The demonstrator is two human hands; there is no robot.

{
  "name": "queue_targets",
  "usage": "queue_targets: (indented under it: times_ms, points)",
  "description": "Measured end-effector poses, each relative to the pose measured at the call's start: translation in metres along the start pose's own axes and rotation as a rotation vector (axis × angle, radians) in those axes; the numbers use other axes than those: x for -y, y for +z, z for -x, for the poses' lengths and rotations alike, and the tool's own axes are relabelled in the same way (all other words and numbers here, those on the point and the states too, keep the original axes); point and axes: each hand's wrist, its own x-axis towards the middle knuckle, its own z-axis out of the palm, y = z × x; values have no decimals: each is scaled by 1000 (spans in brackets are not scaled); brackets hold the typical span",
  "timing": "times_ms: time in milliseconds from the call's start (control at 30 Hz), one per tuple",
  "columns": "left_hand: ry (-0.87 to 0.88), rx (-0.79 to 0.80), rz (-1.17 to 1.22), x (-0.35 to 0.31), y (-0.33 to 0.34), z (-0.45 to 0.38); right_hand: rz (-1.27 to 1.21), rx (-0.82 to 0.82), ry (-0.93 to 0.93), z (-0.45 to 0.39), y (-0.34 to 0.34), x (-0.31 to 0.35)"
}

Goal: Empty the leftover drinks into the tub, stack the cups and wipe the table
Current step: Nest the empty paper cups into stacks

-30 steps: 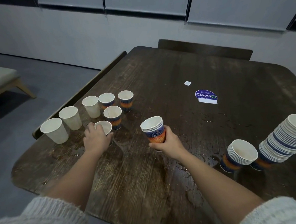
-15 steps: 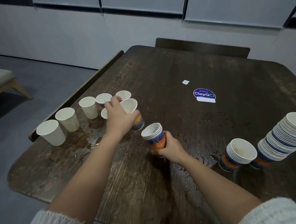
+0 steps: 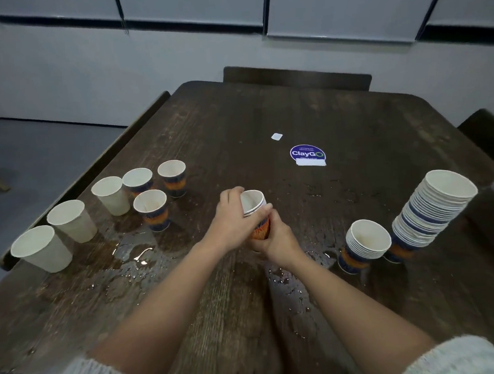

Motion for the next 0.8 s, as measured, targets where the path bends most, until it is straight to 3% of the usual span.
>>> queue_targets:
  times_ms: [200,367,567,667,800]
  points:
    - [239,-85,209,-47,28,-10,2,-253,-38,17,-41,-4]
    - [361,73,330,-97,63,-17,-39,-522,-107,34,-94,-12]
    - [495,259,266,-130,107,-16,22,-841,-92,51,-125,-51]
    - [510,324,215,-129,126,-16,63,-858,-27,58,-129,-70]
    - [473,443,11,-115,146,-19,21,-691,43,64,-128,-90]
